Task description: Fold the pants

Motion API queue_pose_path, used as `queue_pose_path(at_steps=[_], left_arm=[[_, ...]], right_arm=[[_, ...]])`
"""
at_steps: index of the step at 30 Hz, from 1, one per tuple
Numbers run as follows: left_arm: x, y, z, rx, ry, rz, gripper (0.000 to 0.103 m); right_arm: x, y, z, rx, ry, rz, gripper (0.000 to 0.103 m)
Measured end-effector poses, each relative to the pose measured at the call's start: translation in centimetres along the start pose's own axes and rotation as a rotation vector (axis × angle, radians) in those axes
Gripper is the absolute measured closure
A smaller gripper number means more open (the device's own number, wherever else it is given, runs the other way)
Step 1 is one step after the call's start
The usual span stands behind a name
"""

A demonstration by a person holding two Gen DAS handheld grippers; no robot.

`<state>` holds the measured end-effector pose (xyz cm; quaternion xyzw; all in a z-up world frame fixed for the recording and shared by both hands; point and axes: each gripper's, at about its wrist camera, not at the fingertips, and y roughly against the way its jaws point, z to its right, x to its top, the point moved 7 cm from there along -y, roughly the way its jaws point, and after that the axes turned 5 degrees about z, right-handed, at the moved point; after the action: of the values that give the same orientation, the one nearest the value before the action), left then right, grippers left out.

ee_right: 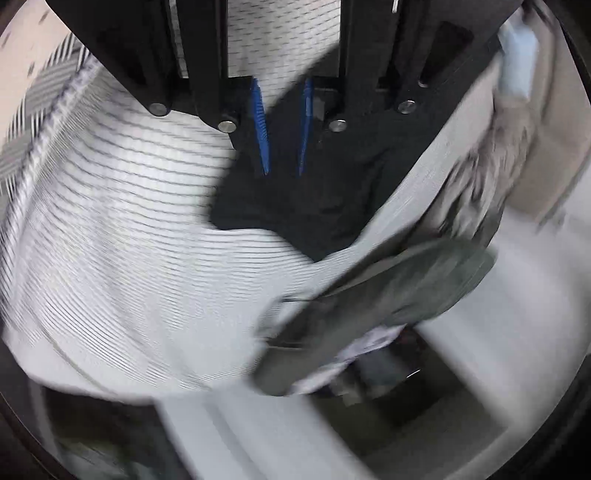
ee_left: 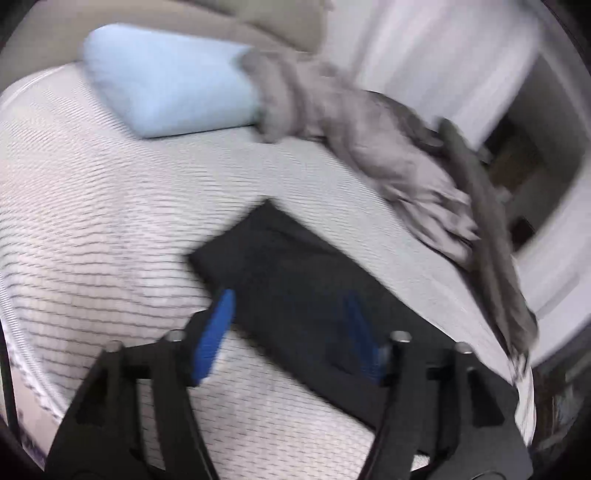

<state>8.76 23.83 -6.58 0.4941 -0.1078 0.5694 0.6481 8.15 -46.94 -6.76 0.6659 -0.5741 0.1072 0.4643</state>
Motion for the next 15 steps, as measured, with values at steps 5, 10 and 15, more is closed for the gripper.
queue_pose_path(at_steps=[5, 10, 15], left_arm=[[-5.8, -2.8, 9.4, -0.171, -0.190, -0.156, 0.023], [-14.4, -4.3, 20.2, -0.298, -0.454, -0.251, 0.017], [-23.5, -5.3, 26.1, -0.299, -0.622, -0.404, 0.004]], right_arm=[[-4.9, -3.9, -9.3, 0.026, 0.368, -0.146, 0.036], [-10.6, -8.5, -16.2, 0.070, 0.575, -0.347, 0.030], [-14.7, -11.4, -19.5, 0.089, 0.733, -0.425, 0.020]])
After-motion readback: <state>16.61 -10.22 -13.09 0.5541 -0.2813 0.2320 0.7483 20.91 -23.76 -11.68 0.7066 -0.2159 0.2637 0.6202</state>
